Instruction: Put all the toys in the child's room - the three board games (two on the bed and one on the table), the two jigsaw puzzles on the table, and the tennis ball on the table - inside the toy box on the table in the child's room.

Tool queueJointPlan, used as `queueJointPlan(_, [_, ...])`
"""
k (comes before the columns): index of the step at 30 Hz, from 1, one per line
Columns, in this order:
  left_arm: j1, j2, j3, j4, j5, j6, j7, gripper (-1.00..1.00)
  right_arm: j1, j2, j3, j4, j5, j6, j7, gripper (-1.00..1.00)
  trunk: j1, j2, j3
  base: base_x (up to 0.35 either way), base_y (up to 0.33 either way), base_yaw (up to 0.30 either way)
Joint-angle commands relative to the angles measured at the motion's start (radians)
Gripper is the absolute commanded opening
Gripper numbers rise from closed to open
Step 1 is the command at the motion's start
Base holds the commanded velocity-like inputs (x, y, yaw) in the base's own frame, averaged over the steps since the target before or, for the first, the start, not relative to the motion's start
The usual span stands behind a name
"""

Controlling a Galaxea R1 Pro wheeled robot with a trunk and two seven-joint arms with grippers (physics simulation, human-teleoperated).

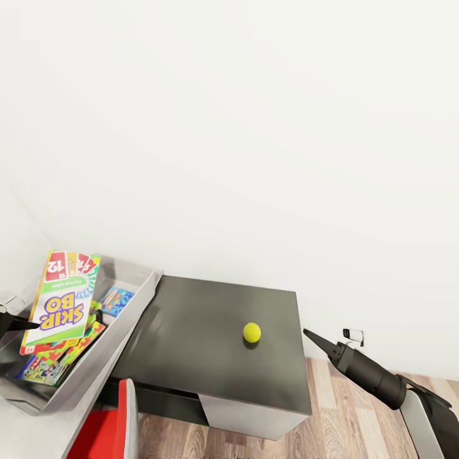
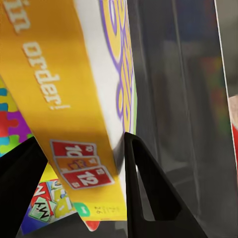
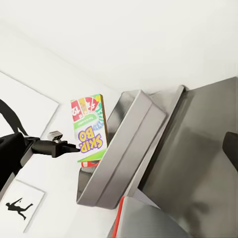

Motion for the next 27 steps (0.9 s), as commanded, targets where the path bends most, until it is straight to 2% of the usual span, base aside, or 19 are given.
queueJointPlan(1, [-0.001, 0.0, 0.003, -0.001, -0.01, 0.011, -0.009, -1.0, -0.001, 0.0, 0.0, 0.0, -0.004, 0.006, 0.0, 1.0, 0.0, -0.002, -0.004, 0.0, 0.0, 0.0])
queueJointPlan(10, [-0.001, -0.001, 0.003, -0.001, -0.01, 0.011, -0.009, -1.0, -0.001, 0.0, 0.0, 0.0, -0.004, 0.005, 0.0, 1.0, 0.0, -0.002, -0.016, 0.0, 0.0, 0.0])
queueJointPlan(27, [-0.001, -0.001, 0.003, -0.001, -0.01, 0.011, -0.009, -1.0, 0.0, 0.0, 0.0, 0.0, -0.004, 0.003, 0.002, 1.0, 0.0, -0.002, -0.018, 0.0, 0.0, 0.0])
